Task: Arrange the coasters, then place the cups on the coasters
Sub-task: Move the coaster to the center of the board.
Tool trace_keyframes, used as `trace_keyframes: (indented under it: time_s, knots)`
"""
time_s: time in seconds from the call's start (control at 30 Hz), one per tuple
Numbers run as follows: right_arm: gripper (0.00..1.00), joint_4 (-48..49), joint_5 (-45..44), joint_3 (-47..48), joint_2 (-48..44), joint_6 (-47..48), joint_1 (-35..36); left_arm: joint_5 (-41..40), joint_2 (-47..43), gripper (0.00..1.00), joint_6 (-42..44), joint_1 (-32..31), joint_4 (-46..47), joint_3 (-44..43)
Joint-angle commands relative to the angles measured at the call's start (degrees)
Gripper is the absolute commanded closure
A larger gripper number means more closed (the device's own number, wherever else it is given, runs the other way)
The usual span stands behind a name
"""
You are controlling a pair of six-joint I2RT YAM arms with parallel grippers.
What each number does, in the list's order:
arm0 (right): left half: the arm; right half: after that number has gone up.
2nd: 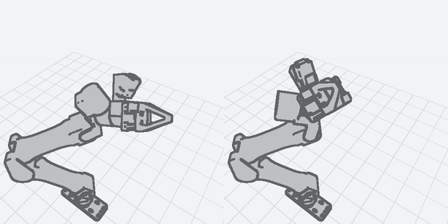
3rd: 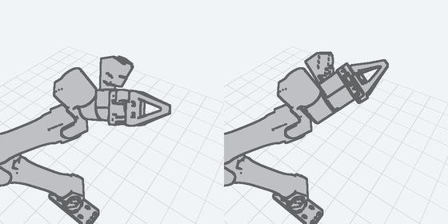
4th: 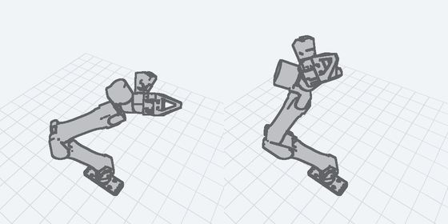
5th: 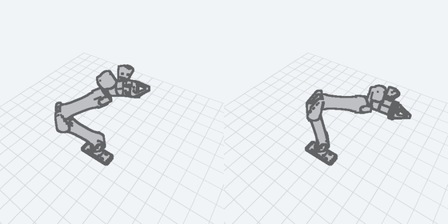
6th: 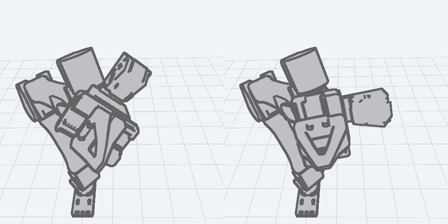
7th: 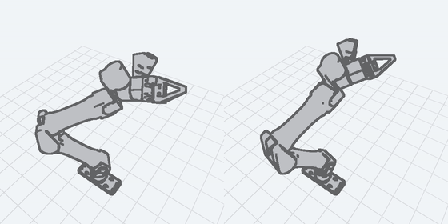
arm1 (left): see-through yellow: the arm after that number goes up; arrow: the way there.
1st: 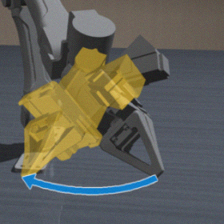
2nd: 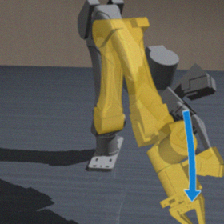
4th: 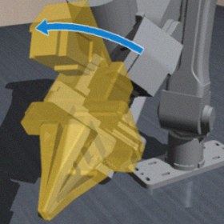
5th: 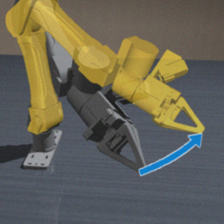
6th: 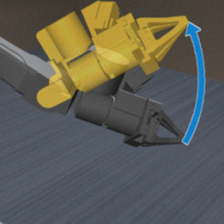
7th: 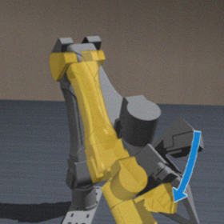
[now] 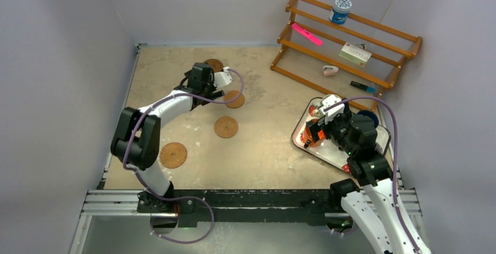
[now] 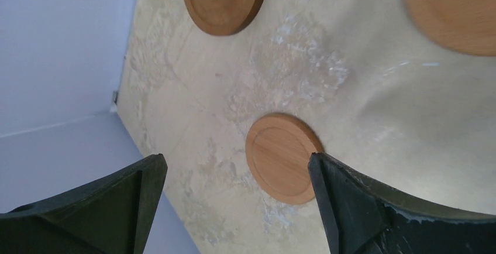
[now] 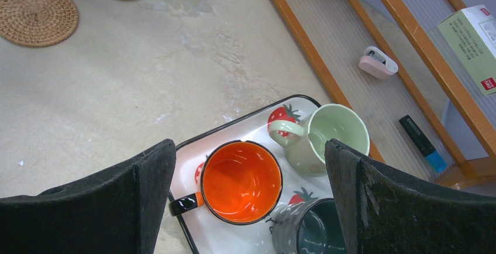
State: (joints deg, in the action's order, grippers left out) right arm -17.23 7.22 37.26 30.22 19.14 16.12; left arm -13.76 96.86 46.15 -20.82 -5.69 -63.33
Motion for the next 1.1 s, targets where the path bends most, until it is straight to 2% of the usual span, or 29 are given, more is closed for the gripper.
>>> trace_keyframes:
  time_s: [0.0,0.1,0.33,0.7,0.9,1.07]
  knots:
    - [0.01,1.3,1.0,0.1,-0.2,0.5,0.2,-1.5,6.0,0.00,0.7,4.0,7.7,-3.6]
    - [0.01,1.3,1.0,0.2,0.0,0.5,0.2,-2.2,10.9,0.00,-0.6,5.6,13.1,-9.1]
    - [0.01,1.2,0.5,0.0,-0.1,0.3,0.2,-2.9,23.1,0.00,-5.6,6.8,13.0,-26.8]
    - [0.01,1.3,0.0,-0.1,0.0,0.4,0.2,-2.5,42.5,0.00,-9.9,6.8,0.0,-51.7]
    - [0.01,1.4,0.2,-0.4,-0.2,0.6,0.3,-3.0,46.0,0.00,-10.2,6.8,-2.8,-54.2]
    - [0.01,1.4,0.3,-0.3,0.1,0.6,0.2,-7.6,46.6,0.00,-9.6,7.2,-2.6,-53.6]
